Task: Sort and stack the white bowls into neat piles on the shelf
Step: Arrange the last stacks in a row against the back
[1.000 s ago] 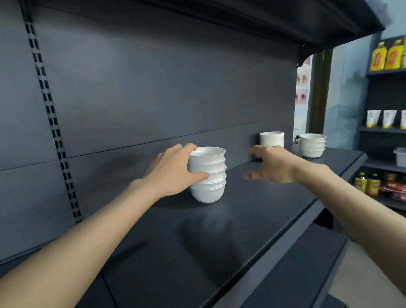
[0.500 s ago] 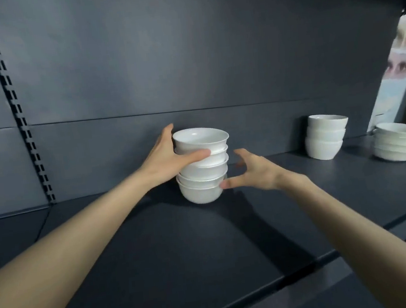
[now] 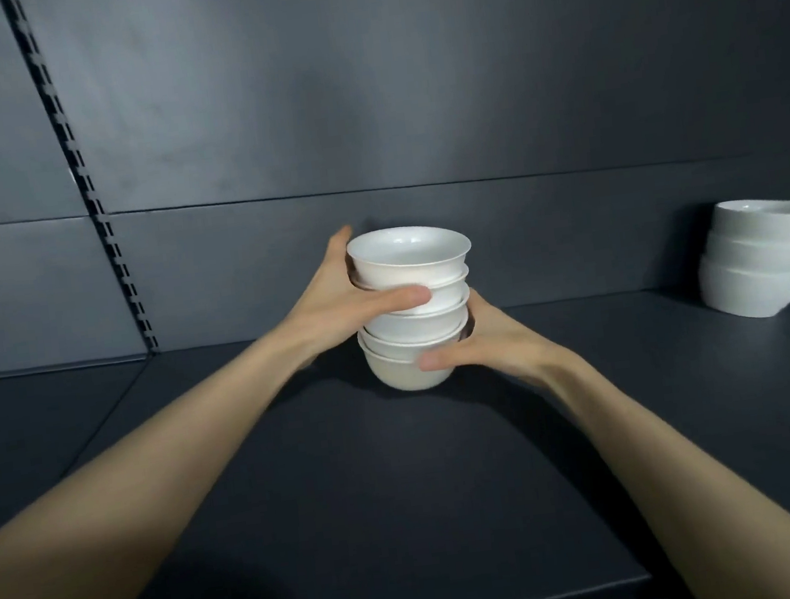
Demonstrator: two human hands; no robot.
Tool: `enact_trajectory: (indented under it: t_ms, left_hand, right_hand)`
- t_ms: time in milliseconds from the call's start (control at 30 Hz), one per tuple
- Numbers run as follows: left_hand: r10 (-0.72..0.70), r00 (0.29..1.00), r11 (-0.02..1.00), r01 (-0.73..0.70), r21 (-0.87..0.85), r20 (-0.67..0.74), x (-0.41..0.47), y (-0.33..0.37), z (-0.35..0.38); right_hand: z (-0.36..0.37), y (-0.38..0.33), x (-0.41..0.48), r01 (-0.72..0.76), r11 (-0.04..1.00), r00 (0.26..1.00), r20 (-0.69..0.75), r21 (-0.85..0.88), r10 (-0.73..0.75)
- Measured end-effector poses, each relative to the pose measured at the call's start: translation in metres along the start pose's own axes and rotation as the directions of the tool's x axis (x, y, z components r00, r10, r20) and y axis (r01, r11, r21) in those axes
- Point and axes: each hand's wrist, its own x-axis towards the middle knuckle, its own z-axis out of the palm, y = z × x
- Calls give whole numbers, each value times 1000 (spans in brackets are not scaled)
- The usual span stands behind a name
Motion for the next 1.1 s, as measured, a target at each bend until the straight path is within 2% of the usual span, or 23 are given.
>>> enact_trajectory:
  t_ms: [333, 800, 1100]
  left_hand:
    - [45, 998, 999, -45, 3, -38, 3, -4, -1]
    - [109, 994, 994, -109, -4, -16, 6, -4, -4]
    - [99, 993, 986, -90, -144, 59, -1, -10, 3]
  right_hand:
    - [2, 8, 5, 50, 999, 998, -27, -21, -51]
    - [0, 15, 5, -22, 998, 995, -99, -51, 17]
    - [-1, 11, 1, 9, 999, 998, -56, -44, -11]
